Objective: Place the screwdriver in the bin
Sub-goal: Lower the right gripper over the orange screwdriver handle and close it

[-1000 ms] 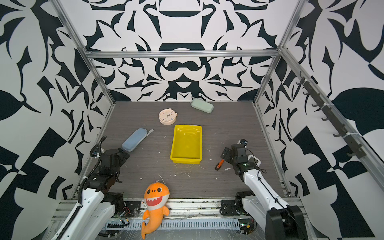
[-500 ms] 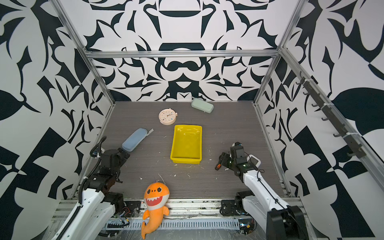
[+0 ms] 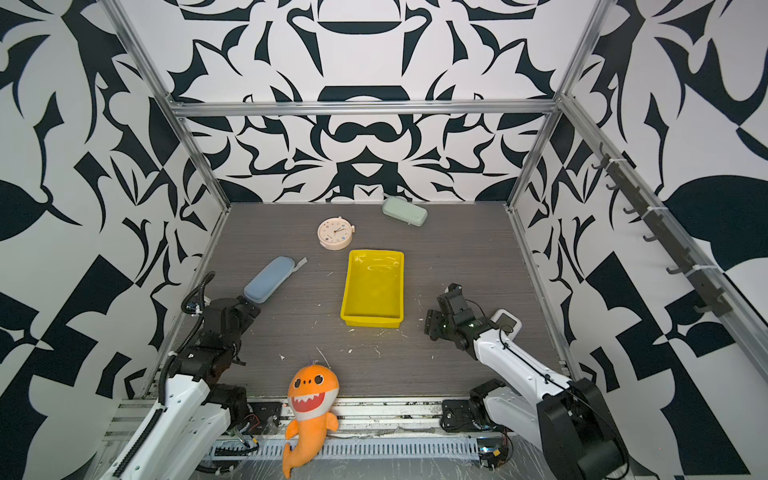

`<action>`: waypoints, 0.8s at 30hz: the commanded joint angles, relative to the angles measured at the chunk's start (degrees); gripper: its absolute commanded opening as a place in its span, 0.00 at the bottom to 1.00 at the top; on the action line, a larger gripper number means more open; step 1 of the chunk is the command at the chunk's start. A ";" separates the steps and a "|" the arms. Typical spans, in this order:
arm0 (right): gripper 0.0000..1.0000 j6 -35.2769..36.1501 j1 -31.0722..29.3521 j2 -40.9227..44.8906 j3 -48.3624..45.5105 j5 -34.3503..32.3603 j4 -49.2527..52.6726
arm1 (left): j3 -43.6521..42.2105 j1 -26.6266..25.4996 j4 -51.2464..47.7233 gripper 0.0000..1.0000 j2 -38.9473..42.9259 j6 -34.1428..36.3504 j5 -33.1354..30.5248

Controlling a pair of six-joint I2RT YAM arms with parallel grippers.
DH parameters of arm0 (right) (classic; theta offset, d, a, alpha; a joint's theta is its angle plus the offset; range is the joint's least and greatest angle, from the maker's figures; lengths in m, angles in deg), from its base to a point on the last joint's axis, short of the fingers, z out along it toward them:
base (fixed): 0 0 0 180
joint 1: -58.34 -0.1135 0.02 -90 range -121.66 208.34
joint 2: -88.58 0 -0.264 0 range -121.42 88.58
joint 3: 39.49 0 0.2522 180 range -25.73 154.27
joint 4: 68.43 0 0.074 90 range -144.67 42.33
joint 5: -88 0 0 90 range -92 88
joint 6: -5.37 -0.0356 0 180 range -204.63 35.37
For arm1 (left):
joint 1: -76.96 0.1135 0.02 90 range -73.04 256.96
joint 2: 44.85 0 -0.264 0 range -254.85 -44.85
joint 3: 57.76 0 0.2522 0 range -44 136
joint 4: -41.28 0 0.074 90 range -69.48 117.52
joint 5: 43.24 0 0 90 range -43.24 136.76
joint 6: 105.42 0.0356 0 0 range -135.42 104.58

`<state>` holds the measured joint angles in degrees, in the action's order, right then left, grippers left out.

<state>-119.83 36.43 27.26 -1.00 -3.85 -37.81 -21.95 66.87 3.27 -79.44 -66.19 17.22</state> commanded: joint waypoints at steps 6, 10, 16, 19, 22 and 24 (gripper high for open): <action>0.69 -2.47 -0.51 -4.30 4.26 -5.97 3.76 | -0.25 0.07 0.05 1.00 0.31 -1.18 -0.58; 0.54 -2.07 -0.61 -6.06 5.14 -5.37 3.96 | -0.26 0.07 -0.29 0.99 0.69 -1.28 -0.74; 0.52 -1.86 -0.64 -8.34 6.27 -5.05 4.59 | -0.62 0.07 -0.44 1.00 1.57 -1.61 -1.05; 0.46 -1.71 -0.81 -9.23 6.72 -4.92 4.67 | -0.60 0.07 -0.40 0.99 1.64 -1.70 -1.03; 0.41 -1.83 -0.90 -9.61 6.91 -5.40 4.93 | -0.59 0.07 -0.35 1.00 1.52 -1.72 -1.00; 0.41 -2.13 -0.99 -9.74 7.04 -6.01 5.20 | -0.60 0.07 -0.35 1.00 1.23 -1.71 -1.05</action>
<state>-121.56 35.82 17.45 4.21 -8.11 -34.16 -21.95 66.87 3.25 -78.30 -66.67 17.15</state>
